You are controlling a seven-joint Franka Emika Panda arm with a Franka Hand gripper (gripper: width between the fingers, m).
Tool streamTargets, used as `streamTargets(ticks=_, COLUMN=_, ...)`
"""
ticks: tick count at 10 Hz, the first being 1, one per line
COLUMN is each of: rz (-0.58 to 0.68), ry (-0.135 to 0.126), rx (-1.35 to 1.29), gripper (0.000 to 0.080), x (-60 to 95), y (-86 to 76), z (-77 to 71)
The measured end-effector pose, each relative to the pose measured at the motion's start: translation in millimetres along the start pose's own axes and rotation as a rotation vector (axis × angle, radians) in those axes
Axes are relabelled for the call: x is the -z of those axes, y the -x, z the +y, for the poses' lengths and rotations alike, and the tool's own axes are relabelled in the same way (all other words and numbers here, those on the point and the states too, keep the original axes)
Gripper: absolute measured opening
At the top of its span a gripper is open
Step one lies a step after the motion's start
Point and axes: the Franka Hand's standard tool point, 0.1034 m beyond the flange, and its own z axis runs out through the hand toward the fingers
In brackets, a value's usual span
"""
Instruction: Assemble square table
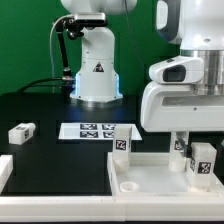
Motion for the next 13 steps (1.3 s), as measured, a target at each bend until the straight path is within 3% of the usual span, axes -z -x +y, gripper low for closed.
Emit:
streamTargets(ticks=1, rz=0.001, ry=0.002, rx=-0.083, gripper=0.0291, x=0.1, y=-0.6, z=1.7)
streamTargets(ticks=4, rz=0.000, ry=0.003, rx=-0.299, gripper=0.0291, x=-0.7, y=-0.7, z=4.4)
streamTargets(ticks=6, rz=-0.011, ry=0.002, rx=-0.614, gripper=0.0291, x=-1.2, y=0.7, z=6.3)
streamTargets(ticks=8, rz=-0.039, ry=-0.034, rx=-1.042, gripper=0.0291, x=-2.8, y=2.4, z=0.3)
streamTargets(ticks=9, rz=-0.041, ry=-0.072, rx=-1.195, gripper=0.0291, x=-3.9, y=-0.2, z=-1.1)
streamTargets(ticks=10, rz=-0.042, ry=-0.074, rx=-1.240, gripper=0.0291, x=-3.8, y=-0.4, z=-1.4)
streamTargets(ticks=11, rz=-0.044, ry=-0.073, rx=-1.254, gripper=0.0366, x=-4.1, y=0.0, z=-2.2)
streamTargets(ticks=12, rz=-0.044, ry=-0.072, rx=-1.254, gripper=0.0503, x=-4.8, y=0.4, z=-2.4)
streamTargets(ticks=13, rz=-0.038, ry=-0.068, rx=-1.202, gripper=0.0503, x=-5.0, y=0.6, z=-2.4)
